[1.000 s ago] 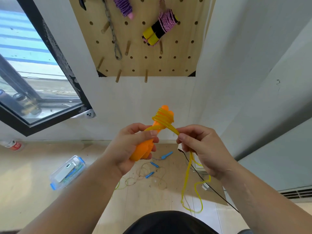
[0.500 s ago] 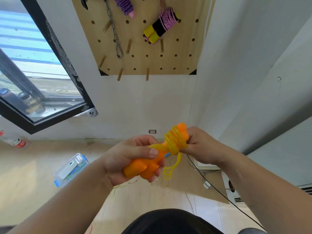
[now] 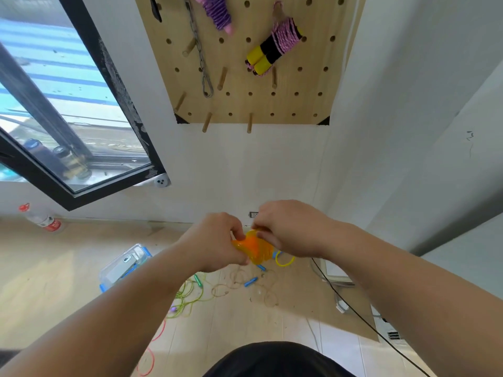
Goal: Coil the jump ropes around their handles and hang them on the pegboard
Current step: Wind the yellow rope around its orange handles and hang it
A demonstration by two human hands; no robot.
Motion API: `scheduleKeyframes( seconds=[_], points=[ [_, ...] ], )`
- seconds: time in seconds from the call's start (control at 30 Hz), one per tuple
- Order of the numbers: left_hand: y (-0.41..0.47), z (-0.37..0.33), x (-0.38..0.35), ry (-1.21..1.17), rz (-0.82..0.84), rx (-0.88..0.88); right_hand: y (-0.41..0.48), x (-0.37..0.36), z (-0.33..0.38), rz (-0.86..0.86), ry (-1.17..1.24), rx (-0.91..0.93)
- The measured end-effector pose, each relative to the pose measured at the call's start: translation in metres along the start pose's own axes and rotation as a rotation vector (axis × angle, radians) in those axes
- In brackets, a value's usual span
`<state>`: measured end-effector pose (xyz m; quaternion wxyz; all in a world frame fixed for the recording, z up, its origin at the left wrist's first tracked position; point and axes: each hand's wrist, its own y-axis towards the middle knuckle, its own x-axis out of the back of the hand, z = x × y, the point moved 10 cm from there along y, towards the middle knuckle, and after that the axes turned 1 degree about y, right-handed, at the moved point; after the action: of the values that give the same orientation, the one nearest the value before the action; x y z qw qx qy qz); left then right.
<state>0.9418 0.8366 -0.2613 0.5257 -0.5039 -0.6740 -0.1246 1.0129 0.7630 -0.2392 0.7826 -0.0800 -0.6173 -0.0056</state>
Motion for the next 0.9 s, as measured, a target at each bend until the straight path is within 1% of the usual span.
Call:
scheduleKeyframes(
  seconds=[0.07, 0.13, 0.2, 0.3, 0.37, 0.47, 0.6, 0.7, 0.8, 0.87, 0.9],
  points=[
    [0.005, 0.006, 0.005, -0.076, -0.056, 0.028, -0.003, -0.003, 0.000, -0.053, 0.073, -0.044],
    [0.007, 0.012, 0.007, -0.252, -0.096, 0.067, -0.009, -0.005, -0.004, -0.119, 0.175, -0.092],
    [0.007, 0.017, 0.005, -0.451, -0.114, 0.111, -0.019, -0.005, -0.010, -0.216, 0.296, -0.151],
    [0.005, 0.021, 0.002, -0.620, -0.148, 0.159, -0.043, -0.002, -0.026, -0.402, 0.514, -0.250],
    [0.005, 0.021, 0.001, -0.764, -0.151, 0.183, -0.057, -0.003, -0.033, -0.468, 0.600, -0.307],
    [0.005, 0.020, -0.001, -0.983, -0.105, 0.206, -0.070, -0.008, -0.040, -0.486, 0.638, -0.360],
    [-0.002, 0.004, -0.010, -1.248, 0.045, 0.172, -0.078, -0.005, -0.047, -0.525, 0.594, -0.393],
    [-0.008, -0.008, -0.017, -1.391, 0.132, 0.157, -0.074, 0.002, -0.042, -0.542, 0.516, -0.349],
    [-0.013, -0.018, -0.021, -1.517, 0.210, 0.140, -0.065, 0.005, -0.031, -0.505, 0.453, -0.272],
    [-0.017, -0.025, -0.018, -1.592, 0.259, 0.094, -0.061, 0.007, -0.025, -0.475, 0.554, -0.195],
    [-0.019, -0.027, -0.015, -1.629, 0.273, 0.063, -0.061, 0.007, -0.024, -0.461, 0.674, -0.153]
  ],
)
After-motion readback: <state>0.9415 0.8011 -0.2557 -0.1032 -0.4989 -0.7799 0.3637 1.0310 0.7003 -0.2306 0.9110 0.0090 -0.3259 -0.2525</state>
